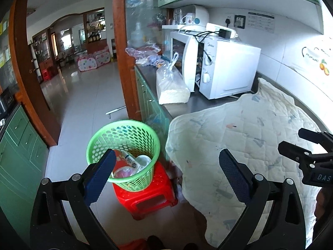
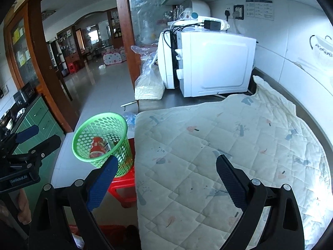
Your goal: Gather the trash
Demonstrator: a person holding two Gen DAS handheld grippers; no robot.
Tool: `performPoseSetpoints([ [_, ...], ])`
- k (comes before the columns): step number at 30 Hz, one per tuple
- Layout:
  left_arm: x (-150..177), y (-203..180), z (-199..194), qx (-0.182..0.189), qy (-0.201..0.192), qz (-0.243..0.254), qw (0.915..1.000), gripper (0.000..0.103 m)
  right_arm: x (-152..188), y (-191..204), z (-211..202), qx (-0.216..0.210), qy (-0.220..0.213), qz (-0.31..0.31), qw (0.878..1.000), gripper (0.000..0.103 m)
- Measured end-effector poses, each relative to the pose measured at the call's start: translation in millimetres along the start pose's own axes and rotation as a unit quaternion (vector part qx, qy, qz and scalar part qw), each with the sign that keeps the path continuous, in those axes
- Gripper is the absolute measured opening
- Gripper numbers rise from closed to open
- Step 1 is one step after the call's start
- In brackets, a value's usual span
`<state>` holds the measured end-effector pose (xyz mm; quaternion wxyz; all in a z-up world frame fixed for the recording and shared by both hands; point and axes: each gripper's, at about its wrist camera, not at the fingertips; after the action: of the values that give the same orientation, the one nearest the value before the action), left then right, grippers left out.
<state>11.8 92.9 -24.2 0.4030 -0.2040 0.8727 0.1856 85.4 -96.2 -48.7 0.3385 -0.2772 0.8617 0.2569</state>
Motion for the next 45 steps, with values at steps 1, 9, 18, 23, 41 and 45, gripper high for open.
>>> performPoseSetpoints([
  [1, -0.3, -0.8, -2.8, -0.001, -0.006, 0.001, 1.0000, 0.098, 0.2, -0.3, -3.0, 0.003, -0.003, 0.000, 1.000, 0.092],
  [9, -7.7, 3.8, -19.3, 0.001, -0.042, -0.017, 0.9990, 0.098, 1.5, -5.2, -20.8, 0.013, -0.023, 0.002, 1.000, 0.092],
  [18, -11.9, 3.3, -30.8, 0.012, -0.071, -0.025, 0.9971, 0.098, -2.7, -6.5, -43.7, 0.023, -0.057, -0.002, 0.998, 0.093],
  [23, -12.0, 3.8, -34.3, 0.016, -0.082, -0.028, 0.9961, 0.098, -5.0, -6.1, -50.2, 0.029, -0.072, -0.005, 0.997, 0.093],
  [41, -12.3, 3.5, -44.0, 0.018, -0.103, -0.033, 0.9939, 0.098, -4.2, 4.9, -72.2, 0.049, -0.135, -0.029, 0.989, 0.094],
  [45, -13.5, 2.4, -43.8, 0.022, -0.104, -0.033, 0.9938, 0.098, -2.7, 6.6, -73.9, 0.050, -0.140, -0.030, 0.988, 0.094],
])
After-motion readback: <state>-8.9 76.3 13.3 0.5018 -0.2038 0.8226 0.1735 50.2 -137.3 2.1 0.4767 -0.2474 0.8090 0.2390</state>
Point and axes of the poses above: each gripper's, at about its wrist camera, not at the fingertips, and z roughly the way its jaws point, y to its left, x to its underside, and after that the axes turned 14 degrees about -x, right-handed
